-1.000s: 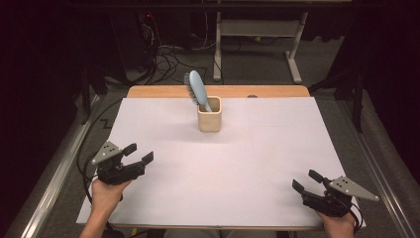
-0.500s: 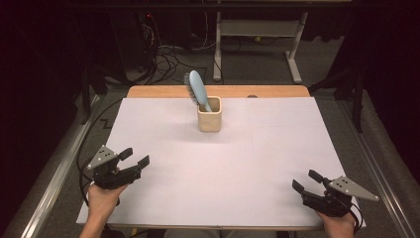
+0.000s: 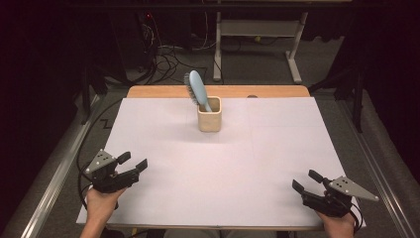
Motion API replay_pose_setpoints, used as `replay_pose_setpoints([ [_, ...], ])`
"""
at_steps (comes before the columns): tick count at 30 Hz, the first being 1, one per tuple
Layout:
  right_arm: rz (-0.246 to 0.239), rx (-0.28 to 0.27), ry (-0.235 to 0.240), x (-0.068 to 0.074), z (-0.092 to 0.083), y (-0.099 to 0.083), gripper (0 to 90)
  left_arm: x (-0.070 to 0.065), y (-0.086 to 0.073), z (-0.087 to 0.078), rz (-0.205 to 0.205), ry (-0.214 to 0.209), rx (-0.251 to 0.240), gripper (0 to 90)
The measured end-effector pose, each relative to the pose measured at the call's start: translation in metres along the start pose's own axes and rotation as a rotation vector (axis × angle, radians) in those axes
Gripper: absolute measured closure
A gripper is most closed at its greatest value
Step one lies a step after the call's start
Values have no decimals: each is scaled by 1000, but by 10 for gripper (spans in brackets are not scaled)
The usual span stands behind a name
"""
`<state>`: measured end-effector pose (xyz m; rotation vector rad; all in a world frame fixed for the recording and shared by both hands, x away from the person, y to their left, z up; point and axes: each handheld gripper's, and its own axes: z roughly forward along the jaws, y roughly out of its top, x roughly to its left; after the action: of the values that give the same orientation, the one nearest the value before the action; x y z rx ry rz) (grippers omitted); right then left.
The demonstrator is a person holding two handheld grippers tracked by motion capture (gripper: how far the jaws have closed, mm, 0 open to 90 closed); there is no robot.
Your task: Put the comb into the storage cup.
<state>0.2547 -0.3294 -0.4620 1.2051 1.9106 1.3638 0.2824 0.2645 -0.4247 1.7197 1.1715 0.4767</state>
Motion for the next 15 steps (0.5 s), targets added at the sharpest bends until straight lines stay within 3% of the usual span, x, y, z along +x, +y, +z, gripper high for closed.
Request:
replay_pose_setpoints([
  [15,1,0,0,0,0,0,271,6,-7,0,-21,14,8,279],
])
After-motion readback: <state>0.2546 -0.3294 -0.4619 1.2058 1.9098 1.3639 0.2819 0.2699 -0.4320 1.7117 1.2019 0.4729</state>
